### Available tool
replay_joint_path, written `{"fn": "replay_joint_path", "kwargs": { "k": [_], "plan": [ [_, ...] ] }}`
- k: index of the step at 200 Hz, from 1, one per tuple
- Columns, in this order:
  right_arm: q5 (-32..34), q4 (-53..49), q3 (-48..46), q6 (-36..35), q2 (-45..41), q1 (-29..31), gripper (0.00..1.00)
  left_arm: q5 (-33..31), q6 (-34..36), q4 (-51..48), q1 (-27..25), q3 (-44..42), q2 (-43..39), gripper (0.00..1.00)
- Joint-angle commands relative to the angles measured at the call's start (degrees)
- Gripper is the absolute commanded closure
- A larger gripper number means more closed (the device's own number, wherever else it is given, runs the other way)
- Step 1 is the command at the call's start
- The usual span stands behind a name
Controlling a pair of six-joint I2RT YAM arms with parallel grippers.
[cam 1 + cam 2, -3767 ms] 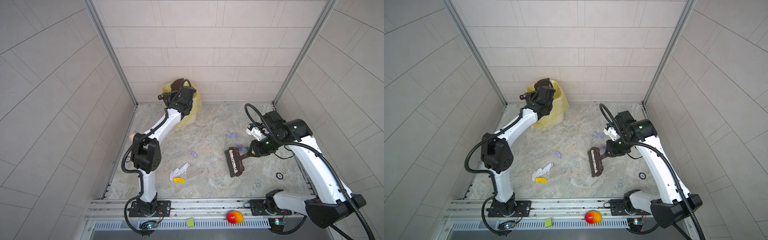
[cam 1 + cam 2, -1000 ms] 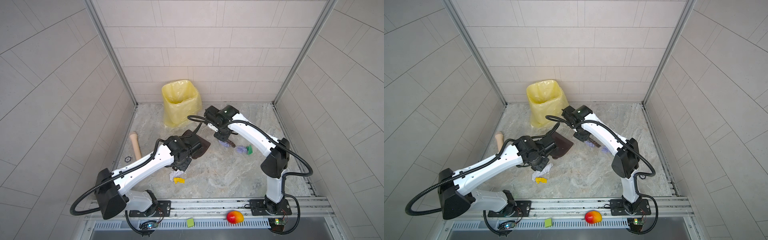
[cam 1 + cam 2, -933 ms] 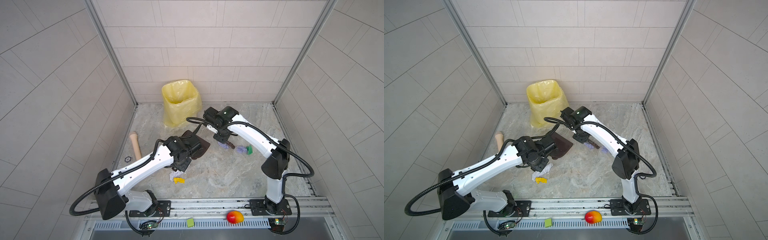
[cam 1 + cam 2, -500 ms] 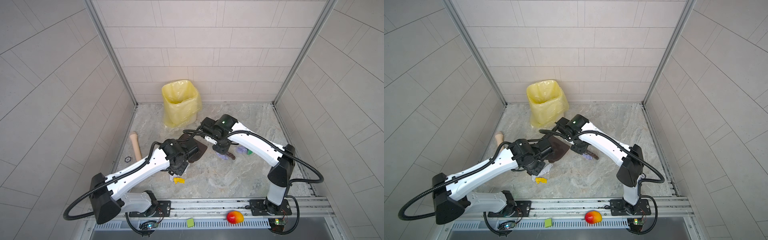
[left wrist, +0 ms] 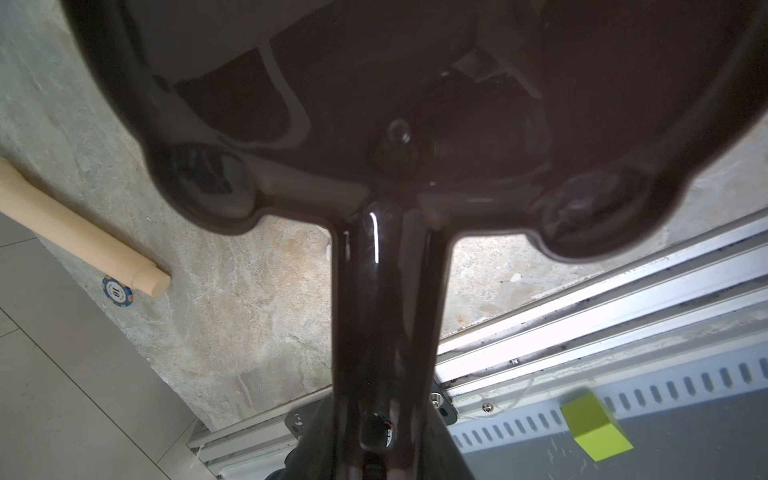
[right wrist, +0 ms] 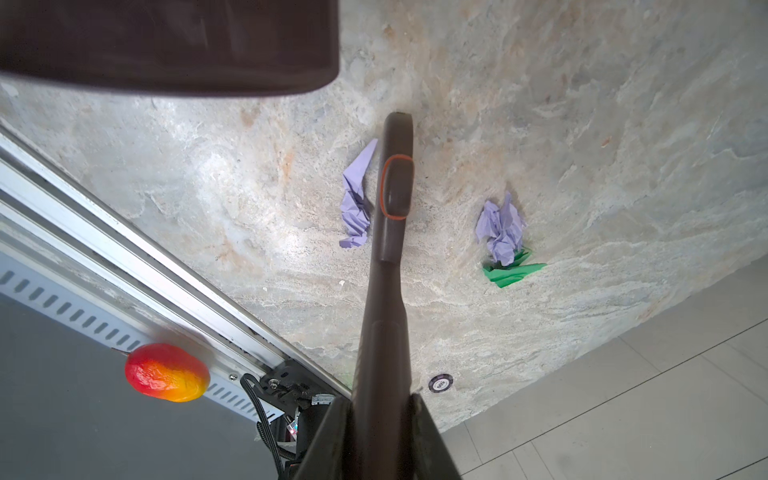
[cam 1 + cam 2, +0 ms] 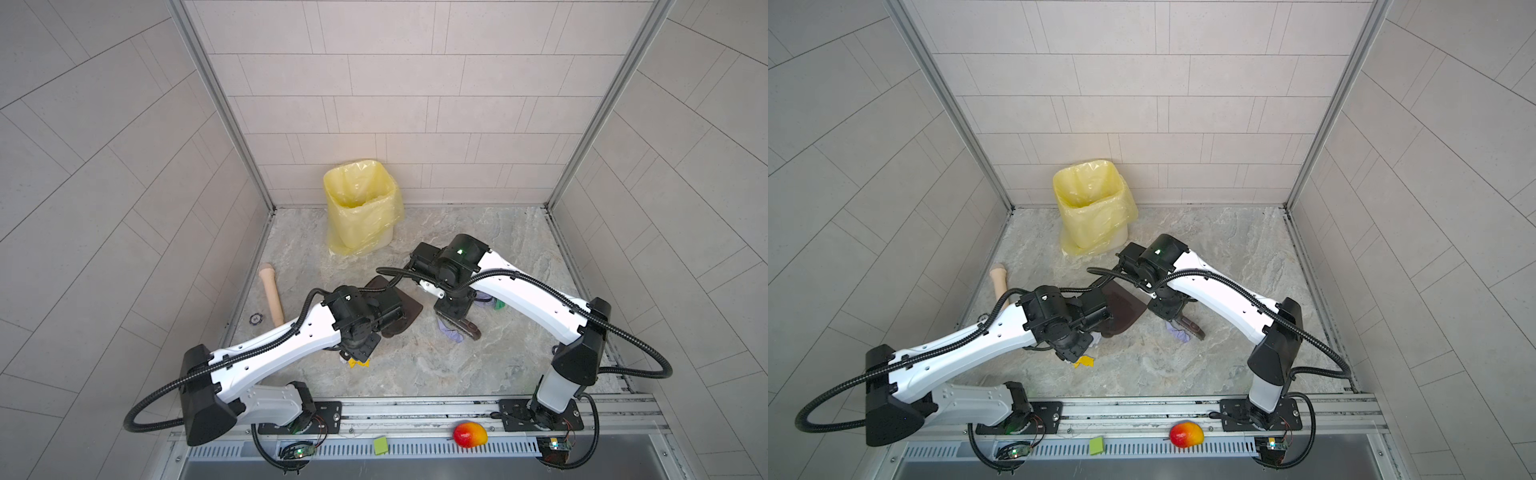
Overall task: Sweep away the paper scraps from the table
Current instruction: 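Lower the dustpan near the purple scrap while right brush moves toward it, then sweep the purple scrap into the dustpan with the right gripper's brush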
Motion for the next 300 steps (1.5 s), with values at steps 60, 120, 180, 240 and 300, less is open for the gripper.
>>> {"fn": "replay_joint_path", "kwargs": {
  "k": [60, 120, 180, 240, 300],
  "plan": [
    [0.40, -0.60, -3.52, 8.65, -6.78, -5.75, 1.00, 5.80, 1.57, 5.18, -8.13, -2.71, 6.13, 1.00],
    [-0.56, 1.83, -4.92, 10.19, -6.59, -5.67, 1.00, 6.90, 5.06, 7.46, -10.96, -0.32, 11.90, 1.00],
    [-0.74, 2.61, -4.87, 11.25, -6.63, -5.75, 1.00, 6.35, 7.03, 8.51, -11.58, 1.26, 16.37, 1.00],
    [0.62, 3.04, -4.43, 12.37, -5.34, -5.78, 1.00, 5.89, 8.35, 10.58, -11.65, 2.24, 19.69, 1.00],
    [0.23, 2.83, -3.07, 12.23, -3.59, -5.79, 1.00, 6.07, 8.72, 13.25, -11.64, 0.72, 20.52, 1.00]
  ]
}}
